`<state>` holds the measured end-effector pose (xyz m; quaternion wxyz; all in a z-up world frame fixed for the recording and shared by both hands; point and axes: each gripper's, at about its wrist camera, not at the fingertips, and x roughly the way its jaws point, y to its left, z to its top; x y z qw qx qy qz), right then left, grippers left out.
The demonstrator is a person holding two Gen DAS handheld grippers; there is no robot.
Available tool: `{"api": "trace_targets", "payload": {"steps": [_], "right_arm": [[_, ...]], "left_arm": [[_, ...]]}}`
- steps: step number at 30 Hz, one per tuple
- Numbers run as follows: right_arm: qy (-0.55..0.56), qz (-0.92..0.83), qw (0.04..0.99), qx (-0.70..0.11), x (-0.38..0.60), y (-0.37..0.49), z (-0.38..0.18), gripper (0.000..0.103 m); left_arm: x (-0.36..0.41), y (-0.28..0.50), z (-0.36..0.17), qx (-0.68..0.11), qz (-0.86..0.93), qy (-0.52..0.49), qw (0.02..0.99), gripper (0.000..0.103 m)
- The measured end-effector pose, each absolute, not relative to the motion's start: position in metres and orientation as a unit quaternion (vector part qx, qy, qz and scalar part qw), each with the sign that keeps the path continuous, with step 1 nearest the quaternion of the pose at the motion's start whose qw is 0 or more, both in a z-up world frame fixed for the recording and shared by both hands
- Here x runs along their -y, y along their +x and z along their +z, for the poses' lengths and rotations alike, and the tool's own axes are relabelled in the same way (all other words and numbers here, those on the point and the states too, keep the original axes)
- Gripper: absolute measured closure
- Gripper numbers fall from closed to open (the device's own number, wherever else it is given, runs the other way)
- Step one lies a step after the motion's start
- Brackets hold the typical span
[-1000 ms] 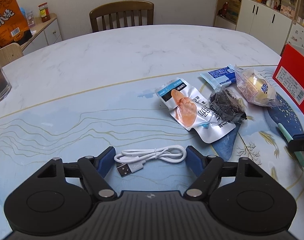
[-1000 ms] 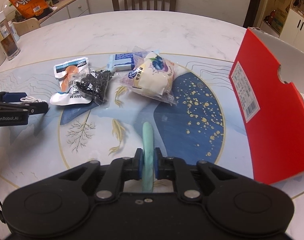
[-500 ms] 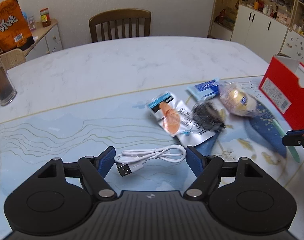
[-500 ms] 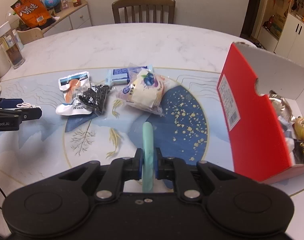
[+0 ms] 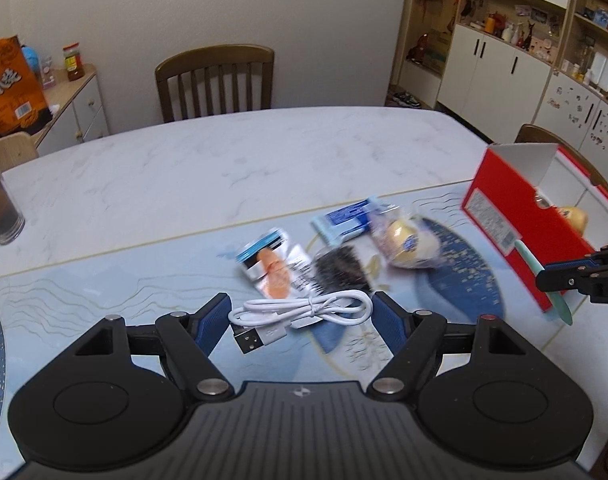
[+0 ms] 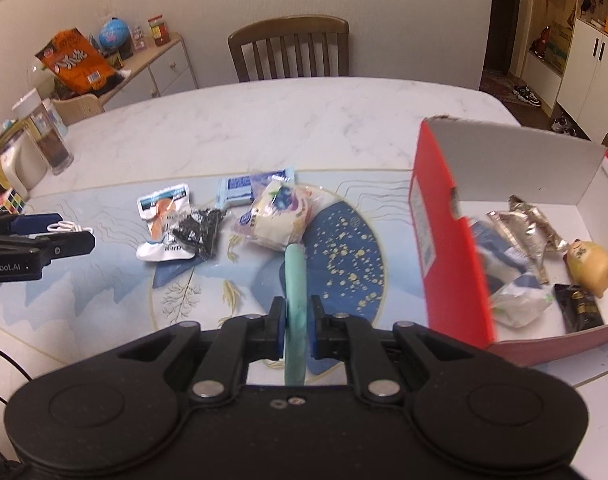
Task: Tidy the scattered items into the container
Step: 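Carry the green stick and USB cable over the red shoebox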
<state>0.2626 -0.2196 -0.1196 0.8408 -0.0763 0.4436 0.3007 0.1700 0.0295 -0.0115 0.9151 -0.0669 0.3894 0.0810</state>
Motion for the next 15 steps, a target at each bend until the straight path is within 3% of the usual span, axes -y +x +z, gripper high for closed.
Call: {"api": "trace_targets", "payload": {"steps": [15], "right_arm": [[-0.06, 0.308, 0.854, -0.414, 0.281, 0.298, -0.078, 0.093]], "left_arm": [[0.032, 0.201, 0.027, -0.378, 0.038, -0.069, 0.922, 0.027]]}}
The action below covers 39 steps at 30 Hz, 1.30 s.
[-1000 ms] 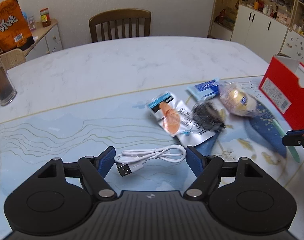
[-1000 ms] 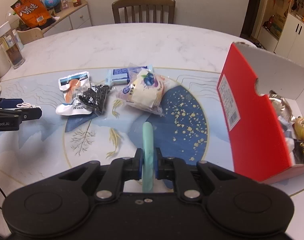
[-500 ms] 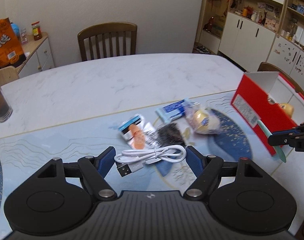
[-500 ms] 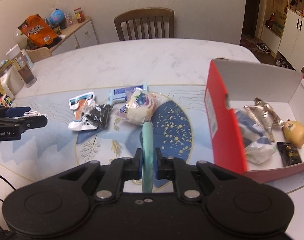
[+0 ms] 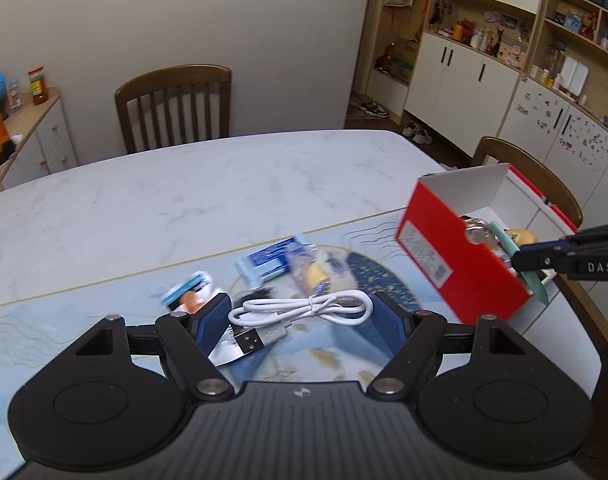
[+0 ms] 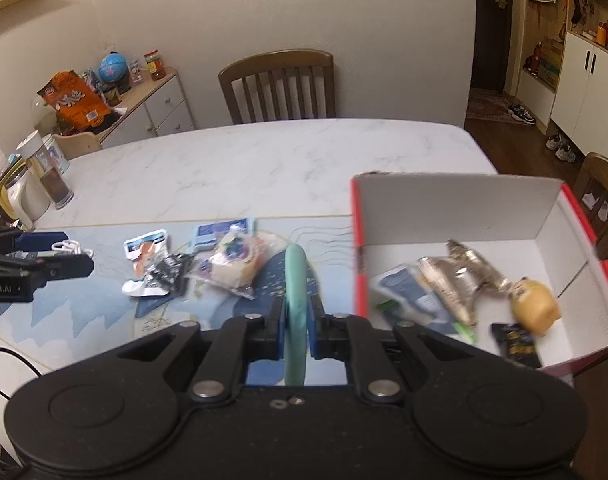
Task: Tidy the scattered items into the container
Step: 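Carry the green stick and USB cable over the red shoebox, then lower the green stick into the box with the right gripper while the left gripper releases the cable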
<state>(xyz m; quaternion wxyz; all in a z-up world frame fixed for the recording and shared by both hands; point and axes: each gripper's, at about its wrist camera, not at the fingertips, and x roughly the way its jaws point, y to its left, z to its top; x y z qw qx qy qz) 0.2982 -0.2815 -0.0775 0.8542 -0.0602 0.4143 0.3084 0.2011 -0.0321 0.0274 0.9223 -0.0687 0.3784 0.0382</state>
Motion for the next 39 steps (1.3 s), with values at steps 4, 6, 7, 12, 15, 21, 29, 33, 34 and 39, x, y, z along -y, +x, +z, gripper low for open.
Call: {"api": "trace_targets", "payload": {"steps": [4, 6, 7, 12, 15, 21, 29, 33, 34, 39], "right_arm": [[-0.058, 0.306, 0.857, -0.41, 0.3, 0.31, -0.072, 0.093], [-0.056, 0.306, 0.858, -0.409, 0.308, 0.315, -0.071, 0.093], [-0.056, 0.305, 0.858, -0.409, 0.312, 0.317, -0.071, 0.093], [-0.047, 0.3, 0.861, -0.408, 0.333, 0.331, -0.072, 0.093], [-0.046, 0.295, 0.863, -0.407, 0.345, 0.339, -0.072, 0.093], [-0.041, 0.284, 0.868, -0.406, 0.368, 0.352, -0.072, 0.093], [-0.038, 0.267, 0.873, -0.407, 0.396, 0.373, -0.073, 0.093], [-0.039, 0.261, 0.874, -0.408, 0.405, 0.386, -0.076, 0.093], [-0.039, 0.259, 0.874, -0.41, 0.406, 0.39, -0.077, 0.093], [-0.04, 0.255, 0.873, -0.413, 0.412, 0.405, -0.083, 0.093]], "left_arm": [[0.053, 0.213, 0.03, -0.38, 0.024, -0.066, 0.922, 0.027], [0.063, 0.218, 0.031, -0.379, 0.019, -0.063, 0.923, 0.027], [0.067, 0.221, 0.032, -0.377, 0.019, -0.061, 0.924, 0.027], [0.088, 0.236, 0.031, -0.38, 0.012, -0.051, 0.923, 0.027], [0.101, 0.245, 0.031, -0.379, 0.004, -0.046, 0.924, 0.027], [0.131, 0.265, 0.032, -0.377, -0.023, -0.031, 0.925, 0.027], [0.175, 0.3, 0.036, -0.37, -0.064, -0.002, 0.927, 0.027], [0.198, 0.319, 0.034, -0.369, -0.085, 0.017, 0.925, 0.027], [0.203, 0.324, 0.033, -0.37, -0.089, 0.021, 0.924, 0.027], [0.223, 0.346, 0.028, -0.373, -0.112, 0.042, 0.92, 0.027]]}}
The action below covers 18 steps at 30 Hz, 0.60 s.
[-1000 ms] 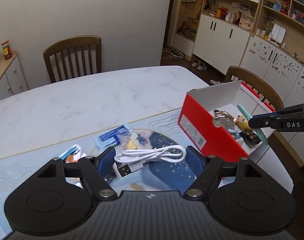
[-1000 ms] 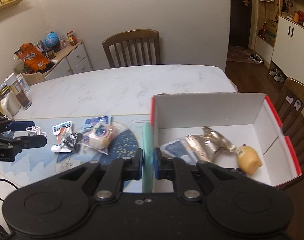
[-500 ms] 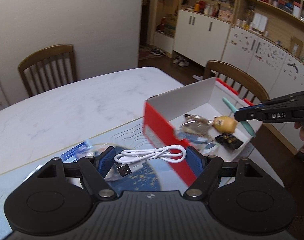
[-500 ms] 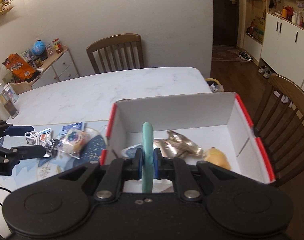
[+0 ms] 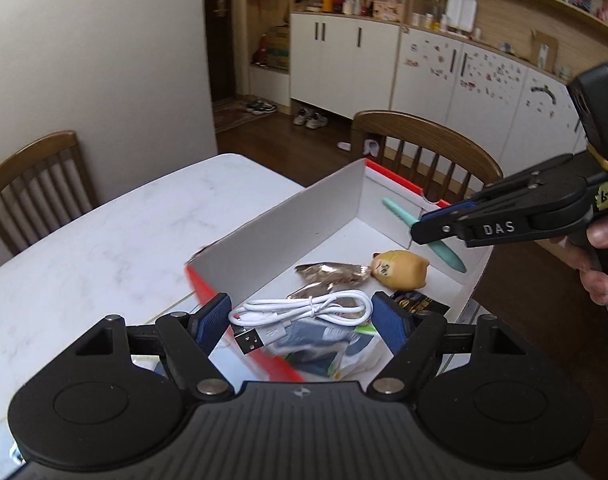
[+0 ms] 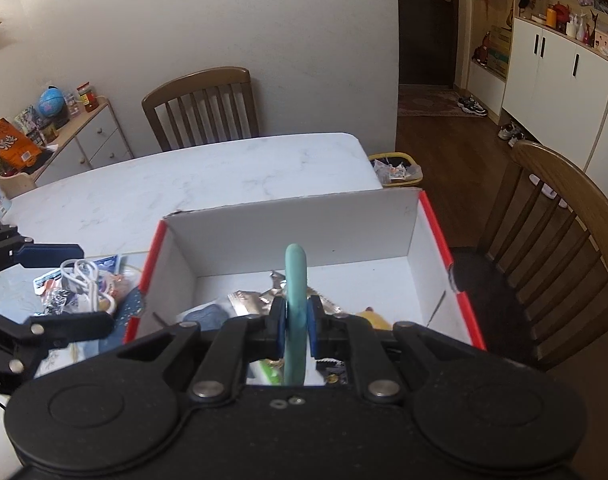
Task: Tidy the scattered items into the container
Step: 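Lower the green stick into the box with the right gripper while the left gripper releases the cable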
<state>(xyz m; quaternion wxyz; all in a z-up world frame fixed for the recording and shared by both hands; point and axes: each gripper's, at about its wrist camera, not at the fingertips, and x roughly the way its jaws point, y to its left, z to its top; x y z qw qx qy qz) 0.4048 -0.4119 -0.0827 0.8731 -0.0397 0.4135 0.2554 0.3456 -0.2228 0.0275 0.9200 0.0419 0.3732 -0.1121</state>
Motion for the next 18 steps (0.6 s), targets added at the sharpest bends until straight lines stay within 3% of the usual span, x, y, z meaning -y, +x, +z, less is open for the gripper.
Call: {"api": "trace_targets", "payload": {"steps": [18], "right_arm": [[-0.027, 0.243, 0.859, -0.451, 0.419, 0.458, -0.113, 0.093]], "left_arm": [[0.282, 0.411, -0.017, -0.422, -0.171, 0.096, 0.885, 0.027]]}}
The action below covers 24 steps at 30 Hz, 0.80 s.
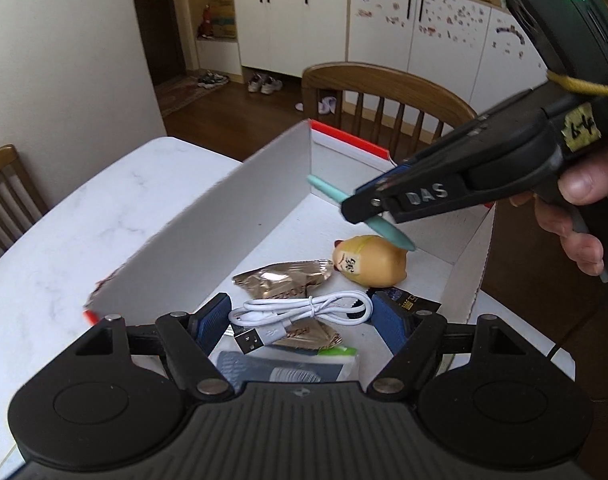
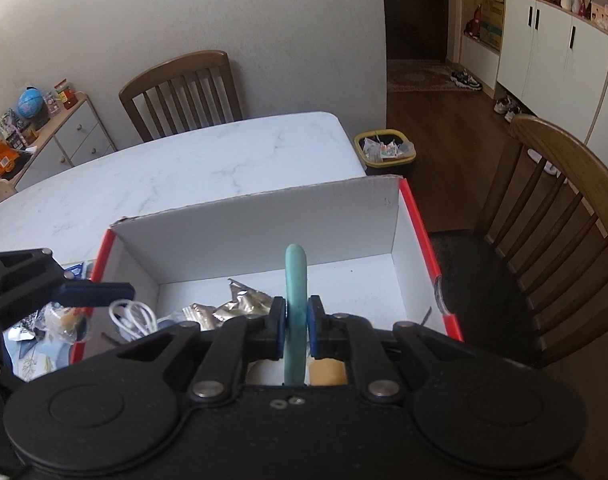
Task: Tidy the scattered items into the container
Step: 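Lower the green stick into the box with the right gripper while the left gripper releases the cable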
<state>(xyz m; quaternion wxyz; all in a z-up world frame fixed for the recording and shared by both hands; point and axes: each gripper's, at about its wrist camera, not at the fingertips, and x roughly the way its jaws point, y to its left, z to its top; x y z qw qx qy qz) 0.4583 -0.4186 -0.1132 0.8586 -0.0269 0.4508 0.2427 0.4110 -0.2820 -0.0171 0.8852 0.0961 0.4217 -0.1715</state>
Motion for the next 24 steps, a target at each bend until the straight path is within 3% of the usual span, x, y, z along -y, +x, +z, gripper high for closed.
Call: {"api": "trace_targets", "payload": {"steps": [24], "right_arm": [[0.0, 0.216, 0.826, -0.521, 0.395, 0.515, -0.166, 0.093]], "left_arm": [[0.307, 0.449, -0.059, -0.464, -0.196, 0.139, 0.852, 0.027]]}}
